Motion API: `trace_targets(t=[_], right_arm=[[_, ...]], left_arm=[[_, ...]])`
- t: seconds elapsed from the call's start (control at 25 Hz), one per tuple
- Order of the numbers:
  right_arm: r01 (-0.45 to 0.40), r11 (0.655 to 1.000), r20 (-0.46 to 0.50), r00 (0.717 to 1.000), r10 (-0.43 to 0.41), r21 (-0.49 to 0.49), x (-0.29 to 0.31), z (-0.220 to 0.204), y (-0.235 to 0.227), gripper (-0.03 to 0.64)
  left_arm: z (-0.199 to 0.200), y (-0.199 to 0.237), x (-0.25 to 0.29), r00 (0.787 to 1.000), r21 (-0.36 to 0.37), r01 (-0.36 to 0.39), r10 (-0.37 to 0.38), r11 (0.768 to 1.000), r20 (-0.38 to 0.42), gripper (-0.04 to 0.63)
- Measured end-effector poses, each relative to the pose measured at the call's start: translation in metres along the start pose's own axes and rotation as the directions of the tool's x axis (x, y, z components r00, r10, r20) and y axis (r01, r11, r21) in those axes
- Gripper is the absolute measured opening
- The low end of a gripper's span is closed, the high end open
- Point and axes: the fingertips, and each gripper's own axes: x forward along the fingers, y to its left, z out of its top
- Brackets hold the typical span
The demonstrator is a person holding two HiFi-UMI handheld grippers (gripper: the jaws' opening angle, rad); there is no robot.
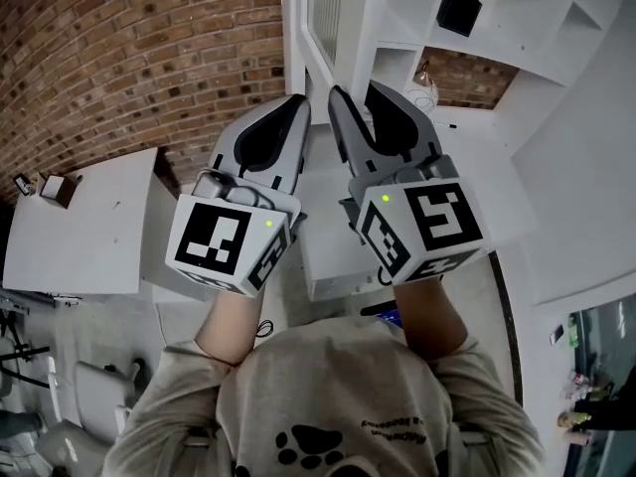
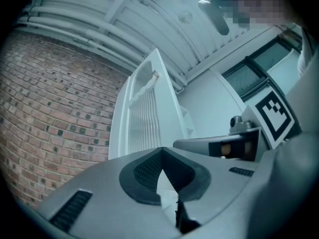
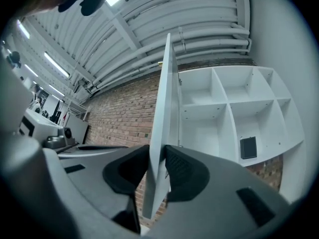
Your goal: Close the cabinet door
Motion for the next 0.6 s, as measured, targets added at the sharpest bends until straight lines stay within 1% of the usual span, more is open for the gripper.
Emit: trace_targets(t=[0.28,0.44,0.6], right_arm=[[-0.021,0.999,-0.023,0.999,0.022,0.039,-0.008,-0.003,-0.035,0.101],[-0.015,0.999,-0.020,1.000,0.016,0.049,-0.013,-0.005,-0.052,0.097],[-0.016,0.999,-0.018,1.000,0.017,0.050,-0.014,-0.005,-0.068,0.092]], left_arm=[[-0.009,-0.018,0.023,0.998,-0.007,0.059,-0.059,0.998,0.004,0.008],[-0.012,-0.025,0.034,0.998,-0.007,0.065,-0.065,0.998,-0.001,0.008],[-0.014,-0.028,0.045,0.999,-0.008,0.053,-0.053,0.999,0.001,0.008]])
